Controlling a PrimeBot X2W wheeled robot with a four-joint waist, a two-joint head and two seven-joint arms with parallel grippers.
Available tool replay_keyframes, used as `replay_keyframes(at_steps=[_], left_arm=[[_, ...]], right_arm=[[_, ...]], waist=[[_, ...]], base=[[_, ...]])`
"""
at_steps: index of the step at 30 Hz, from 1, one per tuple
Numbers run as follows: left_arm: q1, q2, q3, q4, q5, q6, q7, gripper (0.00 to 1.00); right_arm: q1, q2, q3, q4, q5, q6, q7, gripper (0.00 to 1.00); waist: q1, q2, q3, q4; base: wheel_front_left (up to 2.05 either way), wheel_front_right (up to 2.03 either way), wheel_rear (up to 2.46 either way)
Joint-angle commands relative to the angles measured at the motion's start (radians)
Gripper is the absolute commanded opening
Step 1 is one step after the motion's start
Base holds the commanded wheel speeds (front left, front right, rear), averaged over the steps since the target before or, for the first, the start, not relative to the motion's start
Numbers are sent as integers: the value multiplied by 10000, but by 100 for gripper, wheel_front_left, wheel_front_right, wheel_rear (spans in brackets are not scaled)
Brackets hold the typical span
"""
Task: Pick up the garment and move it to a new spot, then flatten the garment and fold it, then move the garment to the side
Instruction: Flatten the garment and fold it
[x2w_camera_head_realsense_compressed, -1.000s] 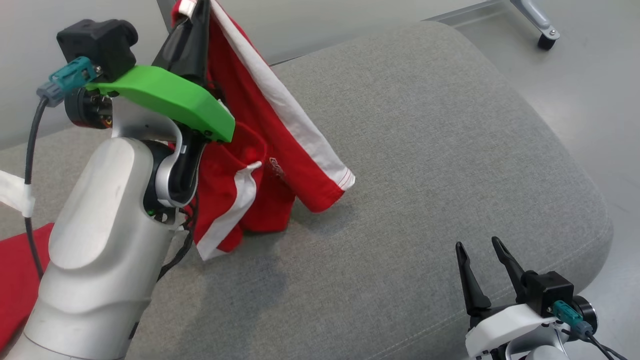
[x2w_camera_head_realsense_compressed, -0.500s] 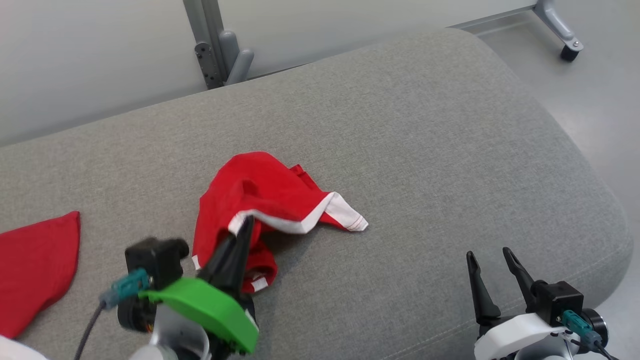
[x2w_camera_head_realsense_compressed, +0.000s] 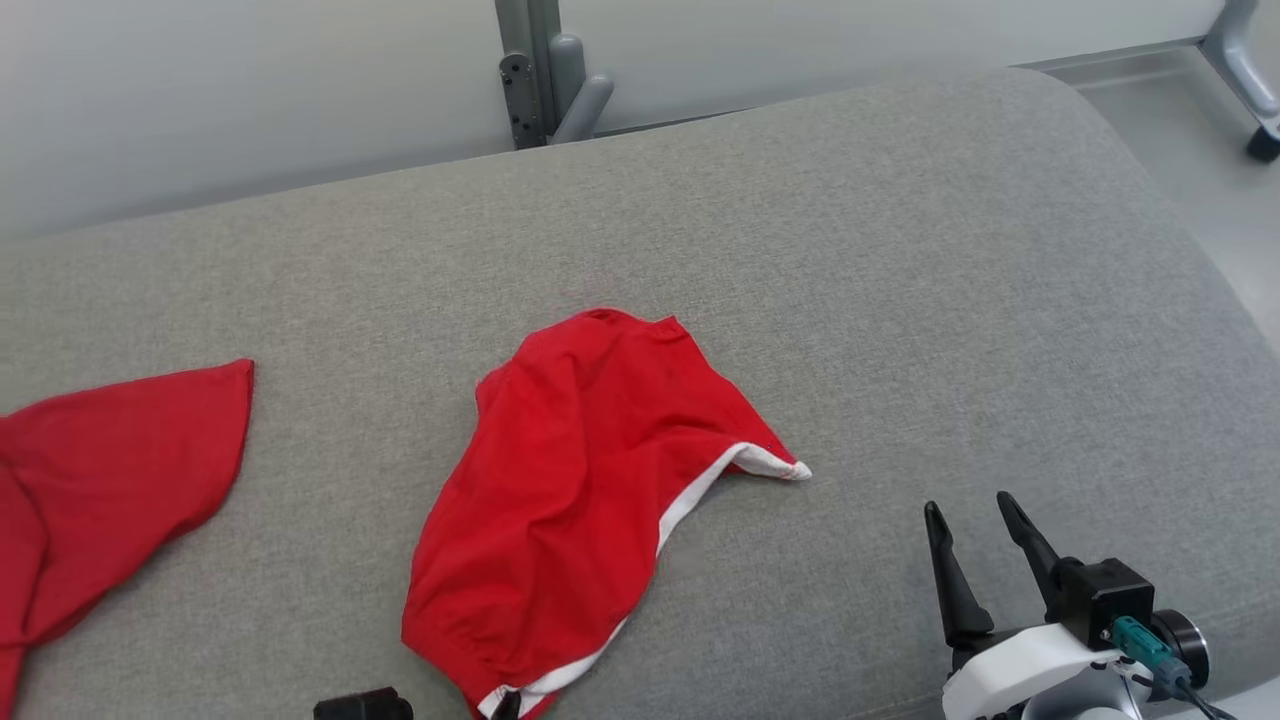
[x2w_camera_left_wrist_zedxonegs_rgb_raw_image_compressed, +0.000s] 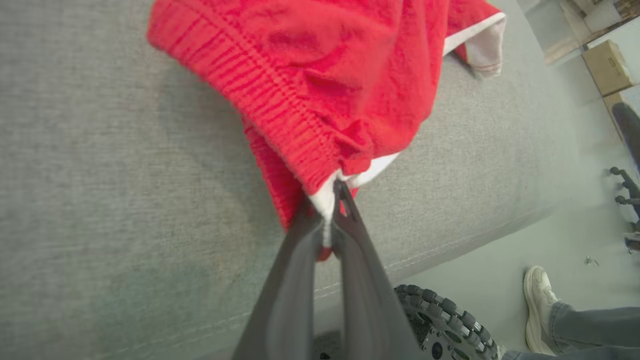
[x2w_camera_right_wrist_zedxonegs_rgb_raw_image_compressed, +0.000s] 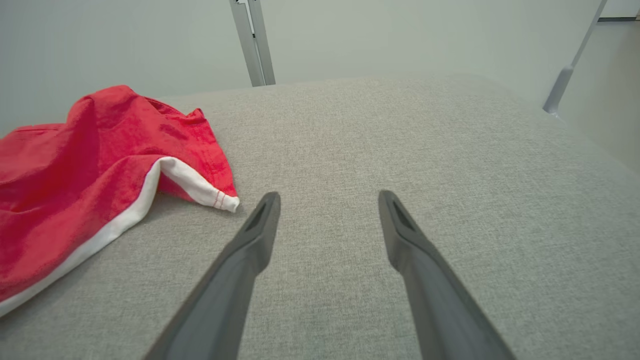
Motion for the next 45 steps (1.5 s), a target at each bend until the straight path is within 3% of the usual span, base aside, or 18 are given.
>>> replay_keyframes(at_steps=[1, 10, 16, 17, 18, 19, 27, 34, 40, 45], left_arm=[[-186, -111, 147, 414, -197, -187, -180, 0], [-810, -14, 512, 1856, -476, -1029, -572, 0], [-1053, 236, 929, 2472, -626, -1108, -814, 0], [-1049, 269, 976, 2511, -679, -1149, -807, 36], [-1039, 298, 1006, 2514, -709, -1172, -799, 56], [-1008, 313, 1070, 2480, -763, -1169, -826, 100], [-637, 928, 1053, 1750, -630, -1561, -887, 100], [-279, 1314, 1125, 943, -484, -1651, -1123, 100], [-34, 1182, 1513, 657, -13, -1151, -2242, 100], [-266, 1084, 1508, 918, 1503, -524, -3040, 100]], right_arm=[[-16, -10, -22, 12, -87, -3, -33, 100], [30, -7, -21, 63, -158, -3, -33, 100], [84, -9, 72, 166, -74, -3, -33, 100], [92, -9, 82, 177, -71, -3, -33, 100], [103, -9, 92, 190, -68, -3, -33, 100], [113, -9, 91, 205, -61, -3, -33, 100], [208, -7, 26, 227, -88, -3, -33, 100], [114, -10, -255, -51, -275, -3, -33, 100], [57, -73, -589, -470, -444, -3, -33, 100], [52, -185, -896, -938, -585, -3, -33, 100]], waist=[[0, 41, 25, 297], [0, 41, 45, 572], [0, 41, -30, 629], [0, 41, -56, 624], [0, 41, -82, 618], [0, 41, -111, 615], [0, 41, -283, 652], [0, 41, -366, 787], [0, 41, -495, 1016], [0, 41, -638, 1233]], base=[[0, 0, 0], [0, 0, 0], [0, 0, 0], [0, 0, 0], [0, 0, 0], [0, 0, 0], [0, 0, 0], [0, 0, 0], [0, 0, 0], [0, 0, 0]])
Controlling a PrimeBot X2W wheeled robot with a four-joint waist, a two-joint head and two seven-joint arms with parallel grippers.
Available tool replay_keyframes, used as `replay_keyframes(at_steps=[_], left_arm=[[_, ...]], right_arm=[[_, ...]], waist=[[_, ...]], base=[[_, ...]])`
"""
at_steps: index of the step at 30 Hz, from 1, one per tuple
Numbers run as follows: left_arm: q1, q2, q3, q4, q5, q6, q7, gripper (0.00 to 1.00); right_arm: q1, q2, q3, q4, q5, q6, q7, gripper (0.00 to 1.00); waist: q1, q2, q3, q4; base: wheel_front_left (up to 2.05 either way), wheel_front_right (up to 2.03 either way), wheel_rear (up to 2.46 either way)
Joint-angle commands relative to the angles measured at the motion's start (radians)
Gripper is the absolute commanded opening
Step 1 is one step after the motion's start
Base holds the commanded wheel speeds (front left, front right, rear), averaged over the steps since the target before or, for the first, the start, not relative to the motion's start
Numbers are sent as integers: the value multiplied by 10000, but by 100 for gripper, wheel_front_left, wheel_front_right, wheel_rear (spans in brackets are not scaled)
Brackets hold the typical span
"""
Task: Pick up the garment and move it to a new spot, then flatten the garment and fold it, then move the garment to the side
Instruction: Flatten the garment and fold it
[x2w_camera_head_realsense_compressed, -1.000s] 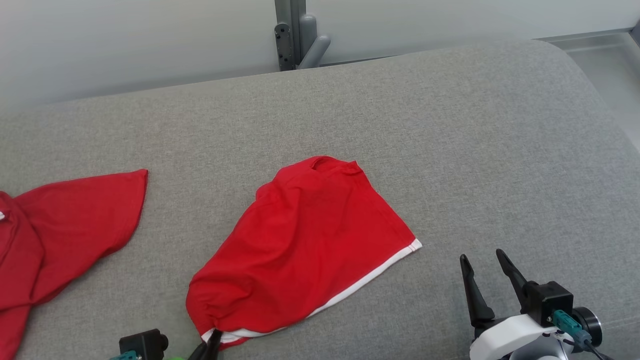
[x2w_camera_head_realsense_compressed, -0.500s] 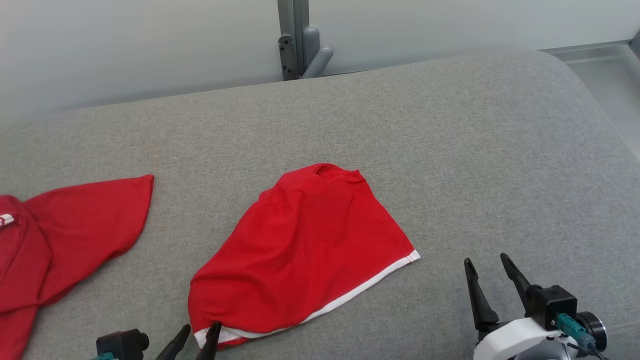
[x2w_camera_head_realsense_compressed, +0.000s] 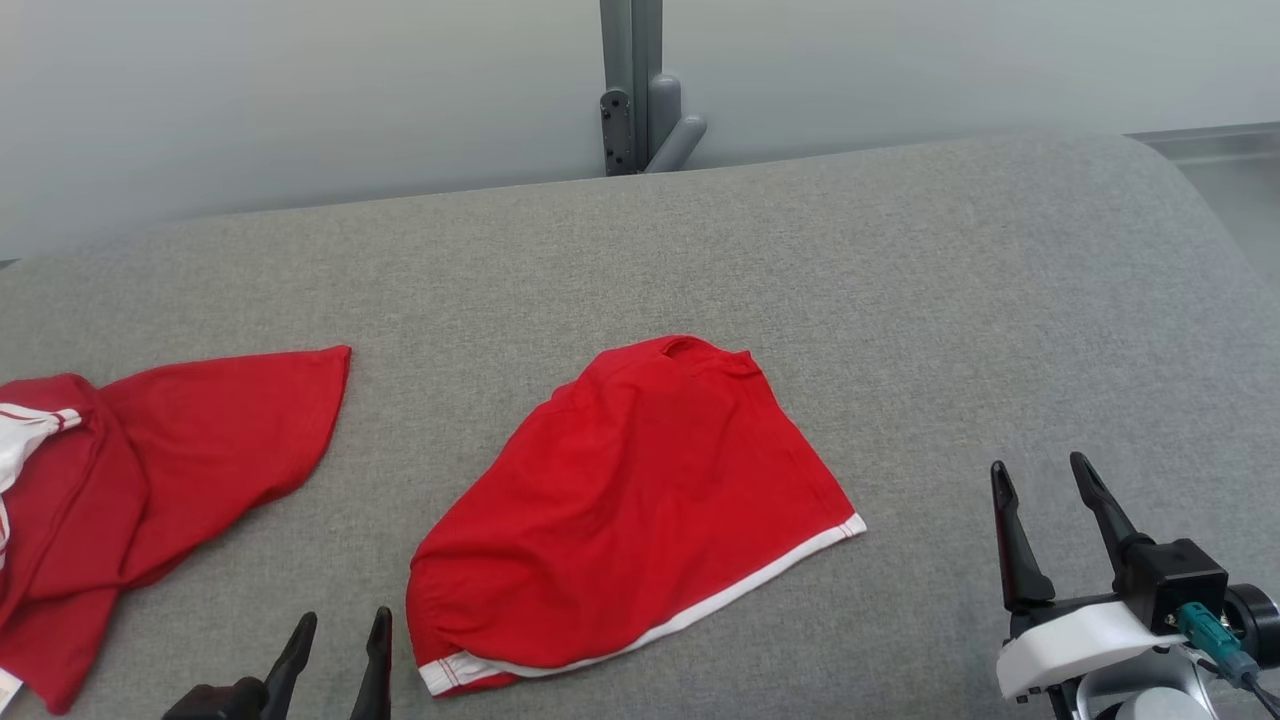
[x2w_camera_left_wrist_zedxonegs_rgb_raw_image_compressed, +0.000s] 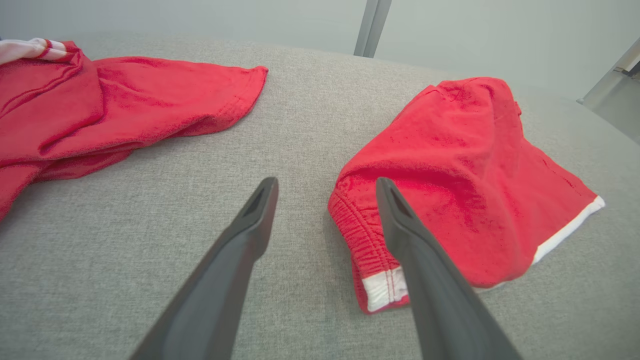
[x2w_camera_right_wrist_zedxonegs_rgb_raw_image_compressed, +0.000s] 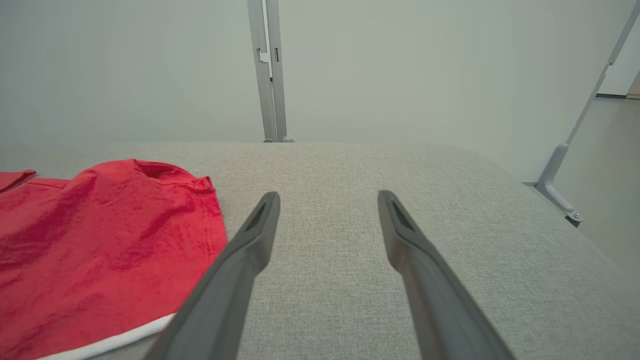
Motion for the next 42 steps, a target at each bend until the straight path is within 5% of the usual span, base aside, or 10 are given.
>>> replay_keyframes(at_steps=[1, 10, 17, 28, 42], left_arm=[[-71, -91, 36, 167, 261, 127, -98, 100], [372, -1224, 1734, 121, 2572, 20, -165, 100], [995, -2107, 3112, 35, 4050, -767, -169, 100], [792, -3097, 4155, 653, 4961, -2124, -169, 100], [575, -3169, 4212, 1348, 4944, -2697, -169, 100]], right_arm=[[-27, -22, -30, -112, -91, -3, -33, 100], [234, -55, -155, -315, -293, -3, -33, 100], [142, -63, 7, -6, -455, -3, -33, 100], [165, -71, 136, 264, -440, -3, -33, 100], [-304, -227, 943, 1012, 244, -3, -33, 100]], waist=[[0, 41, -108, 104], [0, 41, -401, 356], [0, 41, -460, 352], [0, 41, -526, 411], [0, 41, -609, 228]], base=[[0, 0, 0], [0, 0, 0], [0, 0, 0], [0, 0, 0], [0, 0, 0]])
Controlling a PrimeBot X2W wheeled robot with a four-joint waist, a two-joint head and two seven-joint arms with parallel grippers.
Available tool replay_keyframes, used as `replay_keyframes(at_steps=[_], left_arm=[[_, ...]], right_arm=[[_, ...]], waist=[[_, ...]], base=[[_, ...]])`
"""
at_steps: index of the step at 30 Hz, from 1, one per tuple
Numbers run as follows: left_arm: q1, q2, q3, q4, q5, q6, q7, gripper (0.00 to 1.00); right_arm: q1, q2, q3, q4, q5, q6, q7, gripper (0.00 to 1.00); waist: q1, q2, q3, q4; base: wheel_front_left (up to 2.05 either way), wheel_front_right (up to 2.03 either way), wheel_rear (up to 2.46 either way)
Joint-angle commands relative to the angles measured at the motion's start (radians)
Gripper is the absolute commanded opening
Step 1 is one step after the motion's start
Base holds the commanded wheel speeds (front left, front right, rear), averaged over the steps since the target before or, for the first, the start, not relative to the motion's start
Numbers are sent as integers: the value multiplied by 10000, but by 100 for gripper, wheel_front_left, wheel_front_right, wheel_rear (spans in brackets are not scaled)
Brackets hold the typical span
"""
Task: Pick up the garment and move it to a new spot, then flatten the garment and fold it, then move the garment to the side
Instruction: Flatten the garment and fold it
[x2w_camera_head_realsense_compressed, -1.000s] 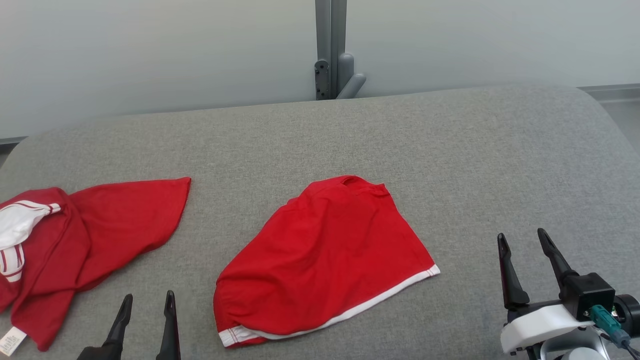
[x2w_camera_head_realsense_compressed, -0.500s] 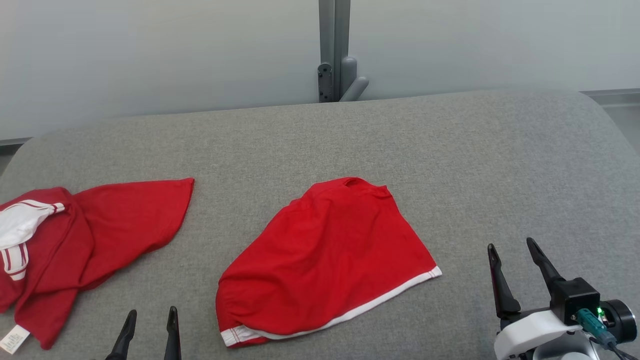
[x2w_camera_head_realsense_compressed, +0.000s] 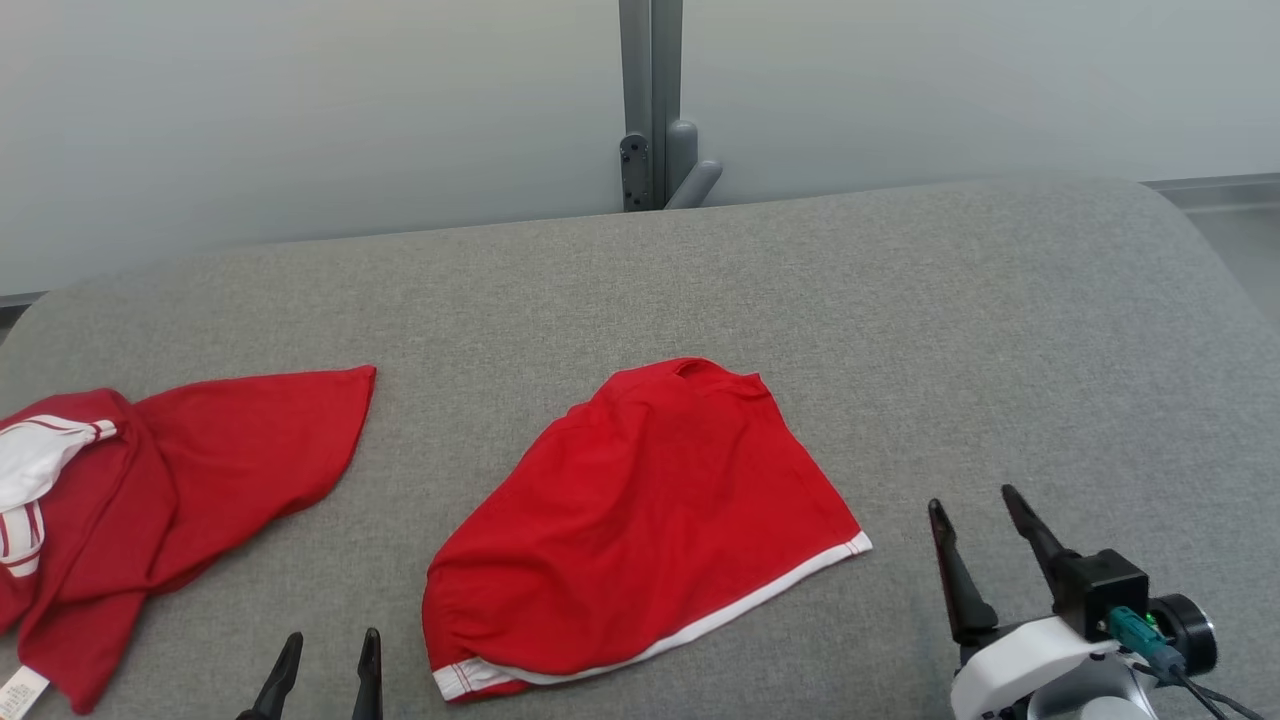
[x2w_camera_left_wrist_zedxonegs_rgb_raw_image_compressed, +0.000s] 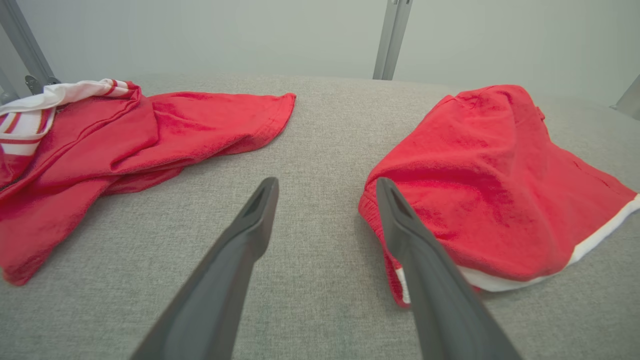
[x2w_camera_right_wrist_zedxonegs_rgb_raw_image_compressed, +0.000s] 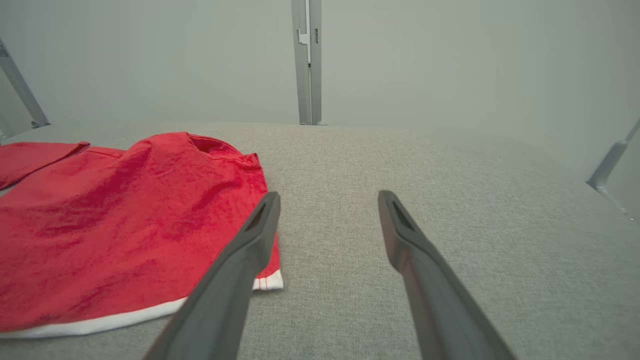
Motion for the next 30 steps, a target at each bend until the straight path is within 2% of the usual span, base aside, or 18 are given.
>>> replay_keyframes(at_steps=[1, 6, 10, 13, 21, 30], left_arm=[[-224, 240, -87, 91, -131, -57, -35, 100], [-292, 804, -849, 236, -1046, -68, 669, 100], [-284, 1049, -1568, -173, -2074, -73, 1803, 100], [-459, 1315, -1946, -510, -2582, -52, 2405, 100], [-898, 1524, -2775, -554, -3256, -53, 2973, 100], [-947, 1877, -3422, -599, -4312, -54, 3224, 100]], right_arm=[[-289, -246, 463, 375, 309, -3, -31, 100], [-1232, -977, 1834, 1300, 1069, -8, 1393, 100], [-1836, -1312, 2471, 1840, 1411, -8, 2605, 100], [-2301, -1443, 2779, 2101, 1531, -8, 3123, 100], [-2788, -1450, 3170, 2747, 1887, -8, 3205, 100], [-2869, -1421, 3548, 3213, 2031, -8, 2924, 100]], waist=[[0, 41, -24, -3], [0, 41, 1, -3], [0, 41, 184, 127], [0, 41, 536, 296], [0, 41, 1137, 638], [0, 41, 1260, 661]], base=[[0, 0, 0], [0, 0, 0], [0, 0, 0], [0, 0, 0], [0, 0, 0], [0, 0, 0]])
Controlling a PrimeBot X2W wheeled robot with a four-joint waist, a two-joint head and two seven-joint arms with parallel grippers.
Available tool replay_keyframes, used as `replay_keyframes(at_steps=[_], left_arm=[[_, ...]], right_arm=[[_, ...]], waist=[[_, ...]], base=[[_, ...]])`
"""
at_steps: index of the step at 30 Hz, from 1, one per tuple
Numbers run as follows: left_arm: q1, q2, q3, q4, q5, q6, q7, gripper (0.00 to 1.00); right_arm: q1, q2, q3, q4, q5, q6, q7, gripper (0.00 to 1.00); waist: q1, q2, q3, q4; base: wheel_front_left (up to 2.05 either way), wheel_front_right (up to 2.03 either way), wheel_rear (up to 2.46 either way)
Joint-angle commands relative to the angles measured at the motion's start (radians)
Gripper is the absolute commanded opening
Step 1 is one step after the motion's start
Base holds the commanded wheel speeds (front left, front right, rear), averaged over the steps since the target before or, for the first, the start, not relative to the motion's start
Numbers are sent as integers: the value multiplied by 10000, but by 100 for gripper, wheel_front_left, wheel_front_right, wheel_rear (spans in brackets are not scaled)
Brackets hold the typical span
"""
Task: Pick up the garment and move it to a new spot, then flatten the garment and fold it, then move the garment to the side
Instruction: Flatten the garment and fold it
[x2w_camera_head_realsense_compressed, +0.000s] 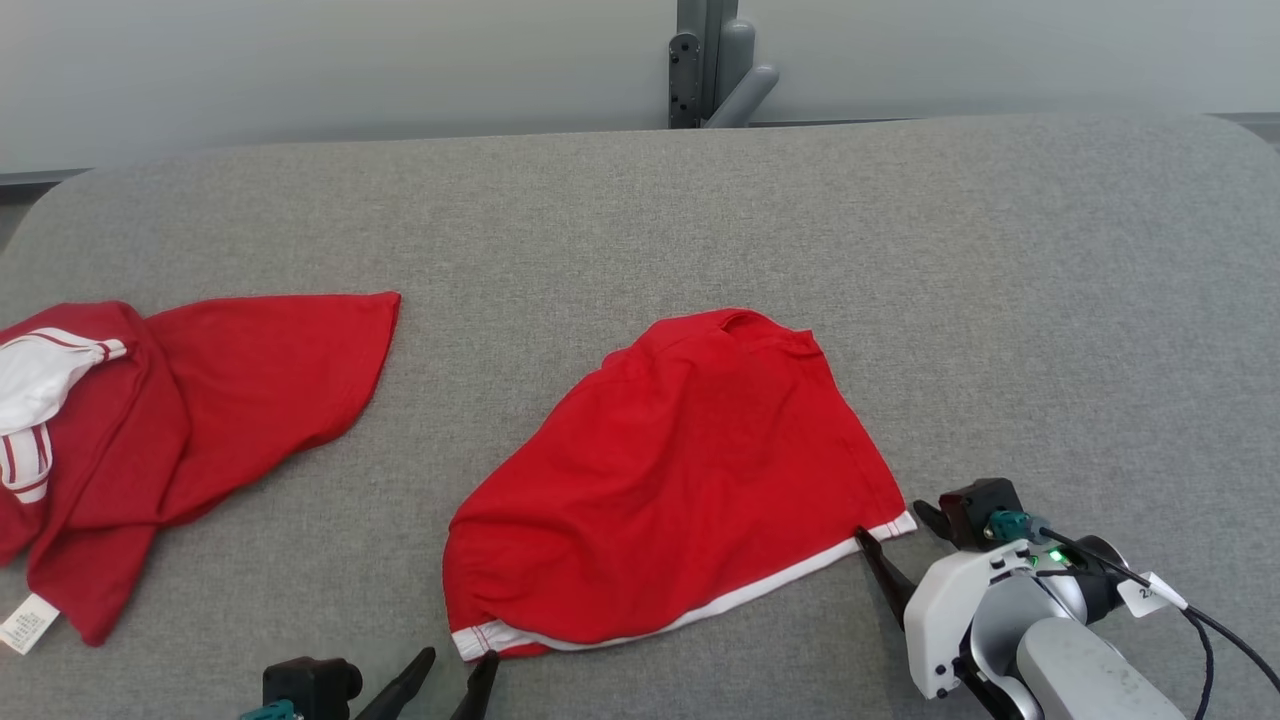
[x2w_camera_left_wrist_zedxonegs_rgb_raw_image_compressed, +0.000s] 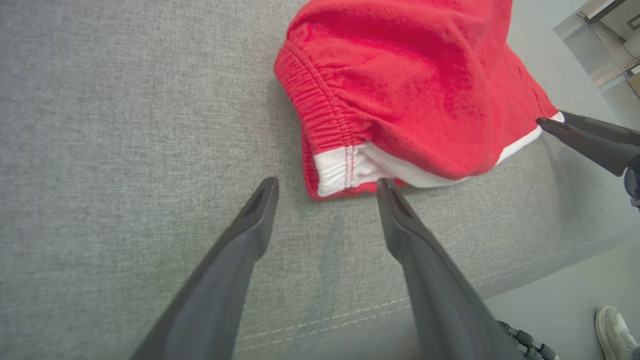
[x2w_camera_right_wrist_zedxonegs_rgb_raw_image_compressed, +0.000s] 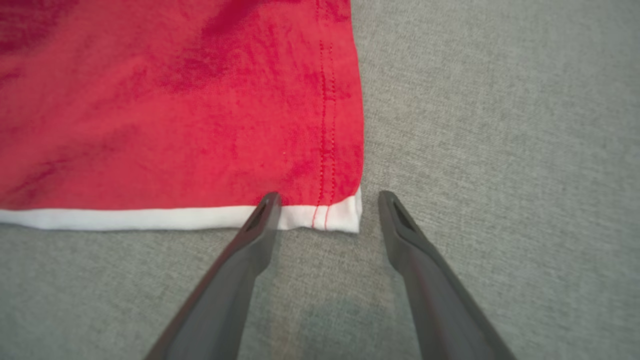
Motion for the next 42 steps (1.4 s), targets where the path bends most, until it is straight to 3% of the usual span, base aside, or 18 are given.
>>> replay_keyframes(at_steps=[1, 13, 14, 15, 16, 22, 26, 30, 37, 42], left_arm=[[-210, 37, 26, 13, -163, 9, -90, 100], [-833, 20, -531, 619, -939, 8, -396, 100], [-910, 84, -652, 641, -933, 8, -402, 73], [-975, 120, -729, 686, -967, 8, -437, 32], [-1024, 164, -813, 739, -1034, 8, -449, 0], [-1248, 640, -1011, 152, -1652, 8, -538, 0], [-1269, 1178, -851, -1737, -2539, 8, -305, 0], [-1357, 1891, -310, -3986, -3335, 47, 130, 0], [-2464, 2476, 592, -6474, -4340, 479, 1084, 0], [-4618, 2810, 974, -6575, -4735, 893, 2241, 0]], right_arm=[[-105, -18, 77, 82, 12, -14, -73, 100], [-438, -81, 547, 382, 319, -14, -314, 100], [-473, -67, 611, 379, 373, -14, -363, 84], [-498, -34, 637, 377, 469, -14, -418, 0], [-533, 1, 720, 364, 609, -14, -483, 0], [-905, 8, 472, -544, 2669, -14, -834, 0], [-909, -667, 119, -2295, 4406, -14, -508, 0], [-940, -1351, -923, -4181, 5329, -9, -396, 0], [-1223, -1516, -2482, -6777, 6304, -9, 524, 0], [-2525, -1124, -3332, -7400, 5916, -7, 1197, 0]], waist=[[0, 41, 12, -14], [0, 41, 235, -207], [0, 41, 253, -215], [0, 41, 264, -224], [0, 41, 265, -239], [0, 41, 181, -472], [0, 41, 79, -591], [0, 41, 164, -789], [0, 41, 806, -1114], [0, 41, 1964, -1334]], base=[[0, 0, 0], [0, 0, 0], [0, 0, 0], [0, 0, 0], [0, 0, 0], [0, 0, 0], [0, 0, 0], [0, 0, 0], [0, 0, 0], [0, 0, 0]])
